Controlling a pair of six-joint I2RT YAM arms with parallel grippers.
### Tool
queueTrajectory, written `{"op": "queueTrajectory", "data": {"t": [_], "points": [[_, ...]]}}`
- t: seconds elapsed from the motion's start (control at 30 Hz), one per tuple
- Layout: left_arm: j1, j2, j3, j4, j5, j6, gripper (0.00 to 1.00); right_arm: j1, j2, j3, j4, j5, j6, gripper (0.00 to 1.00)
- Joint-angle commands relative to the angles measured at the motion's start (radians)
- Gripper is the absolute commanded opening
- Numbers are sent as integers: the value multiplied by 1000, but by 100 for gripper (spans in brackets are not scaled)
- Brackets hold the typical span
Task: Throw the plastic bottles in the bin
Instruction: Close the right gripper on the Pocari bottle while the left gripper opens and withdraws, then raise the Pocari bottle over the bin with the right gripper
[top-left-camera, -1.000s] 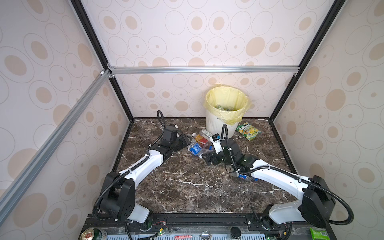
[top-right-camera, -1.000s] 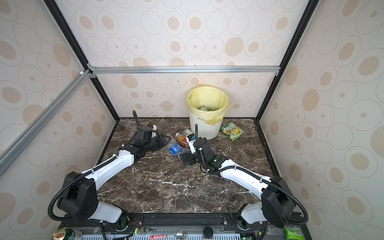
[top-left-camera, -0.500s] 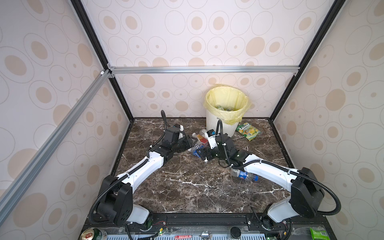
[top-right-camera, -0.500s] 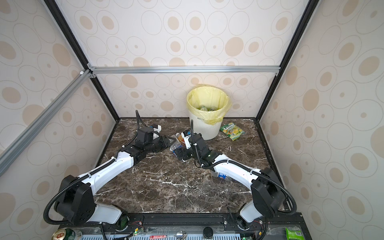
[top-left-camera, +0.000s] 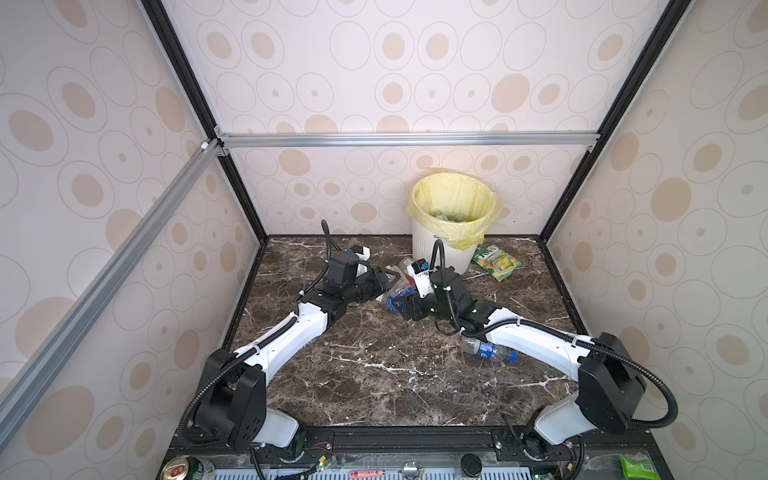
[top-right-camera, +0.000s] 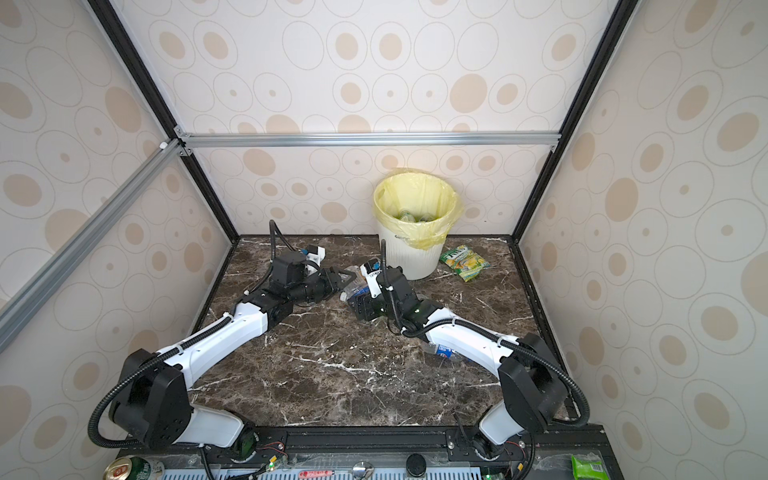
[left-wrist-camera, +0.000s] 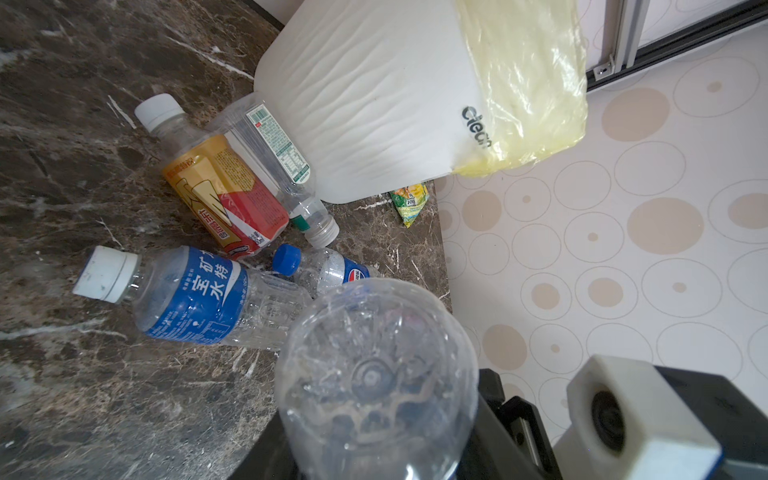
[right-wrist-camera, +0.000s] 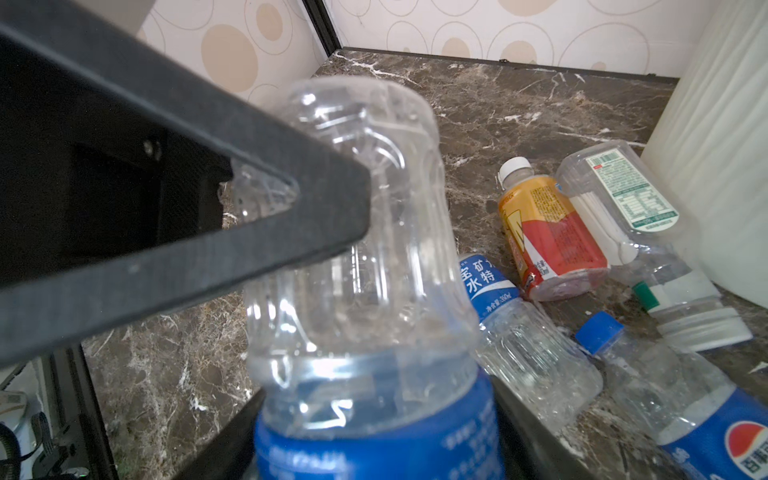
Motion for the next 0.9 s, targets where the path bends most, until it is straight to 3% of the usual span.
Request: {"op": "queueTrajectory", "data": {"t": [0.0,0.2,0.53,0.6,0.87], "points": [[-3,9,40,38,23,-27,45,6,-4,-1,18,-5,13,67],[0,5,59,11,7,-16,57,5,-19,-1,-2,17,17,59],[27,-29,153,-84,-51,32,87,-12,-57,52,-82,98,13,57],[37,-40,176,-109,-67,46,98,-29,-69,71,-104,106,6,56],[45,-58,267,-137,-83,96,99,-119,-125,194,-191,119,-58,56]]}}
